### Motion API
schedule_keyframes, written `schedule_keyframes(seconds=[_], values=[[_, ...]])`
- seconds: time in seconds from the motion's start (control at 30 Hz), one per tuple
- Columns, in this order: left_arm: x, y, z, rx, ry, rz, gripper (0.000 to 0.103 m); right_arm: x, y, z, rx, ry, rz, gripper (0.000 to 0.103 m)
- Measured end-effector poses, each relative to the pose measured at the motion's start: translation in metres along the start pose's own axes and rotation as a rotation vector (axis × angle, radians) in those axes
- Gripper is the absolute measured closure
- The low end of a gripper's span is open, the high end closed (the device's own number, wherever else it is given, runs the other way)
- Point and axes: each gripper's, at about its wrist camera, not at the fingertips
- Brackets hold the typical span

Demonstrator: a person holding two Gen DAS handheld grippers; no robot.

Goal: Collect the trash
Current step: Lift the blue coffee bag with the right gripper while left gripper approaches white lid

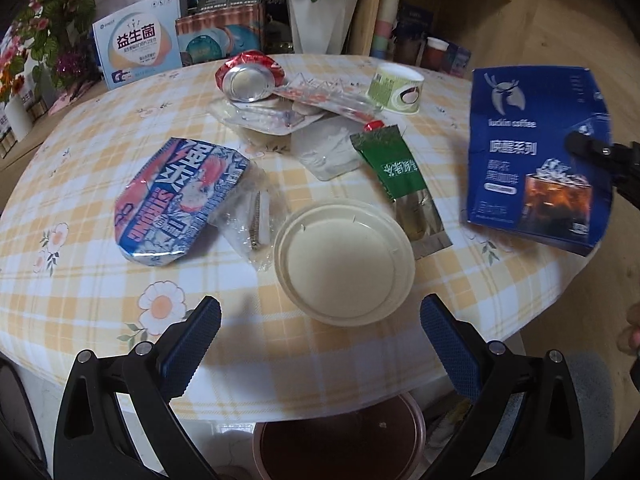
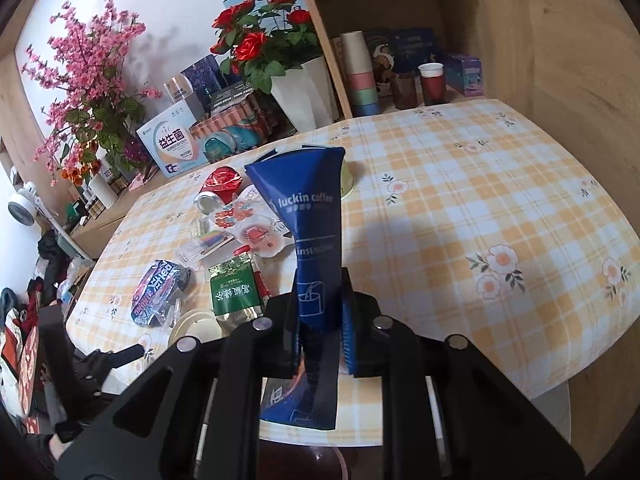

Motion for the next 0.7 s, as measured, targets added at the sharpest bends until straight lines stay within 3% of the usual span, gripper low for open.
schedule_keyframes(seconds=[0.4,0.43,0.47,0.5,0.7], values=[[-0.021,-0.013,-0.035,0.067,-0.060,0.001,0.005,0.002,0.004,0.003,0.006,-0.009,0.005,0.084],[-0.021,-0.013,-0.036,0.066,-0.051,0.008,0.006,0.002,0.004,0.004,0.007,-0.010,0.004,0.084],[-0.020,-0.014,-0.036,0.067,-0.025,0.018,0.019,0.002,0.005,0.005,0.008,-0.011,0.004,0.084],[-0.020,-0.014,-0.034,0.067,-0.033,0.016,0.022,0.002,0.005,0.005,0.009,-0.012,0.004,0.084],[-0.014,-0.014,-0.013,0.027,0.018,0.038,0.023,0.003,0.007,0.015,-0.002,-0.014,0.004,0.084]])
Point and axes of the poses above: each gripper's, at about its wrist camera, not at the fingertips, and z roughly against the way its jaws point, x to its left, y to its underside, and after that the axes turned 9 degrees about -z, right-handed
